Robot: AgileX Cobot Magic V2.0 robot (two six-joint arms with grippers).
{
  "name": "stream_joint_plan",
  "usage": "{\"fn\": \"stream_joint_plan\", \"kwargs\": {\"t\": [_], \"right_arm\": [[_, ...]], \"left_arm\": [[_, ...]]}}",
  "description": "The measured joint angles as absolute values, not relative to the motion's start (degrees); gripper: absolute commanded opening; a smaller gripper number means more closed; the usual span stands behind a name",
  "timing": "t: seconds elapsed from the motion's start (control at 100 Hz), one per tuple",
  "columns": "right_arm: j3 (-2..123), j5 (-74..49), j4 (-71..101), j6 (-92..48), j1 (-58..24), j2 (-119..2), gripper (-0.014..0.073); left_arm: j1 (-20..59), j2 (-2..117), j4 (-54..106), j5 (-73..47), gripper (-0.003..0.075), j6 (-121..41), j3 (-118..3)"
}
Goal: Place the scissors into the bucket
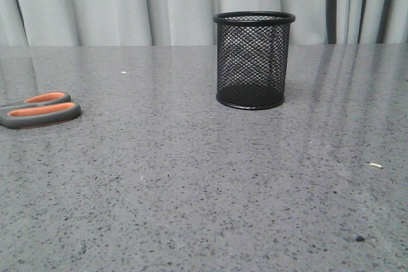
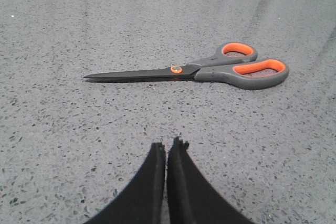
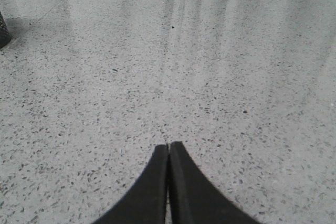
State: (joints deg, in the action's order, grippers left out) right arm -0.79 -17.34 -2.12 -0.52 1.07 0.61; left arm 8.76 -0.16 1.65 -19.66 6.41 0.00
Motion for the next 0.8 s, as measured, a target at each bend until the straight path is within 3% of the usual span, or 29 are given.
{"fn": "stream_joint_plan", "kwargs": {"t": [0.34,0.65,0.8], "right_arm": [[-0.79,-5.42,2.45,-0.52,1.07,0.61,-0.0045],[-0.79,11.62,27.75,-0.52,1.07,0.61,-0.0045],[0.09,9.72,31.2,-0.52,1.07,0.61,-0.0045]], "left_arm": [[8.76,-0.16,-1.27,-16.97,-0.002,6.41,0.0],[8.76,-0.16,12.43,10.41,-0.002,6.81,0.0],[8.76,-0.16,17.34,12.22,-0.002,7.36,-0.01]]}}
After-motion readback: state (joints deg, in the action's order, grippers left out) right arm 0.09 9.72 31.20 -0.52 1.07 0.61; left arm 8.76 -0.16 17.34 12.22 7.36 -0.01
